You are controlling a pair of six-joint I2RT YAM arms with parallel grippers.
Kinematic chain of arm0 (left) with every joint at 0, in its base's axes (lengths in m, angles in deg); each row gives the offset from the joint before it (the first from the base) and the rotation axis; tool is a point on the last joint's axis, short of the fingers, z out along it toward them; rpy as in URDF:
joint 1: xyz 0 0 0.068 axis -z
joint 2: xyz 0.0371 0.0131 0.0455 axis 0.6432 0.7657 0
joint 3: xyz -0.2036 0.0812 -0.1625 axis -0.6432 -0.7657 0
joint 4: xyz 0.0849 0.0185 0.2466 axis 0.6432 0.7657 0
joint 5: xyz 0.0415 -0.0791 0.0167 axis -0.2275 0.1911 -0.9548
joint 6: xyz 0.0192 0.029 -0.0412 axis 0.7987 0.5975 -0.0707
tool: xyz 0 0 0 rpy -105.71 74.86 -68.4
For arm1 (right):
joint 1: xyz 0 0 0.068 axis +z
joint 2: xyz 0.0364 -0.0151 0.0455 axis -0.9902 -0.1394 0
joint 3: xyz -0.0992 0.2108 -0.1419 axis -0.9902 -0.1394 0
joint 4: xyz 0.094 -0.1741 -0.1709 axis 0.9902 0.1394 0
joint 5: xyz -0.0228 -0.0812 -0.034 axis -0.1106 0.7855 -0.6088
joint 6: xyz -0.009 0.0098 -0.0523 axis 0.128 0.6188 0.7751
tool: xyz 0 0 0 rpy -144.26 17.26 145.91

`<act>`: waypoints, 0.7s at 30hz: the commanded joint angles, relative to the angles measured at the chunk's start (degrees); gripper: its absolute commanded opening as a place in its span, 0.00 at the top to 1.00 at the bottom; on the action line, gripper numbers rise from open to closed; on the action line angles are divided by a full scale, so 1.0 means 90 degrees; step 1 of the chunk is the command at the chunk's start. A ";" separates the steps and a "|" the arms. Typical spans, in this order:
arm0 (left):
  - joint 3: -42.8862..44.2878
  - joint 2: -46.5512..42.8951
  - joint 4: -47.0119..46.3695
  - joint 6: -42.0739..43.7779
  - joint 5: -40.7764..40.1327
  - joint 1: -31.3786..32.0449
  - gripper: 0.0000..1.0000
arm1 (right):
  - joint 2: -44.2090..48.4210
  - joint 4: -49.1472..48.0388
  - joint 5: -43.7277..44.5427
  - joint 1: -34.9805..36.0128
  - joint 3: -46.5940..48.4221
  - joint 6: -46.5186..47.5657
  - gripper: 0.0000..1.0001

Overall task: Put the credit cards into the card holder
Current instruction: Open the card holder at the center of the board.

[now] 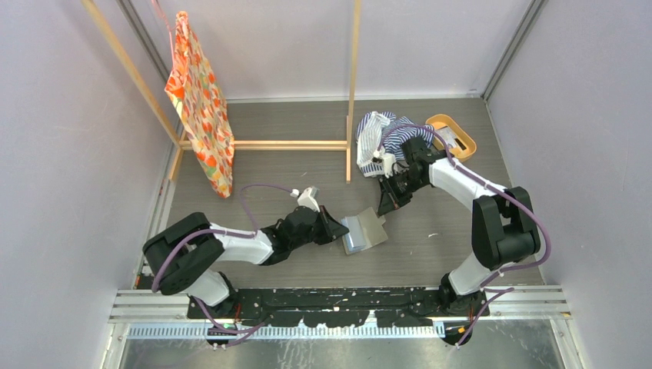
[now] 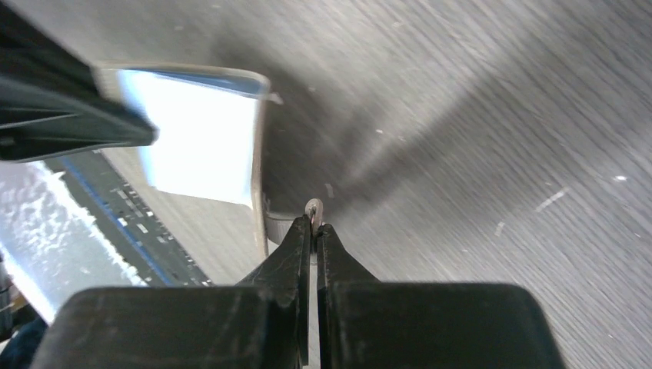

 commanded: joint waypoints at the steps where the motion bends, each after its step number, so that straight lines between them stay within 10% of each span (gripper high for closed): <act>1: 0.0880 -0.0781 0.2203 0.0472 -0.0106 -0.0040 1.00 | -0.0466 0.0048 0.0815 0.0036 0.0321 -0.0091 0.92; 11: 0.2585 -0.0149 0.4910 0.0998 -0.0097 -0.0040 1.00 | 0.0945 -0.0332 0.0901 -0.0084 0.0183 -0.0233 0.38; 21: 0.3227 0.0324 0.5280 0.1007 -0.0067 -0.0040 1.00 | 0.0648 -0.0424 -0.1754 -0.0093 -0.0009 -0.0730 0.44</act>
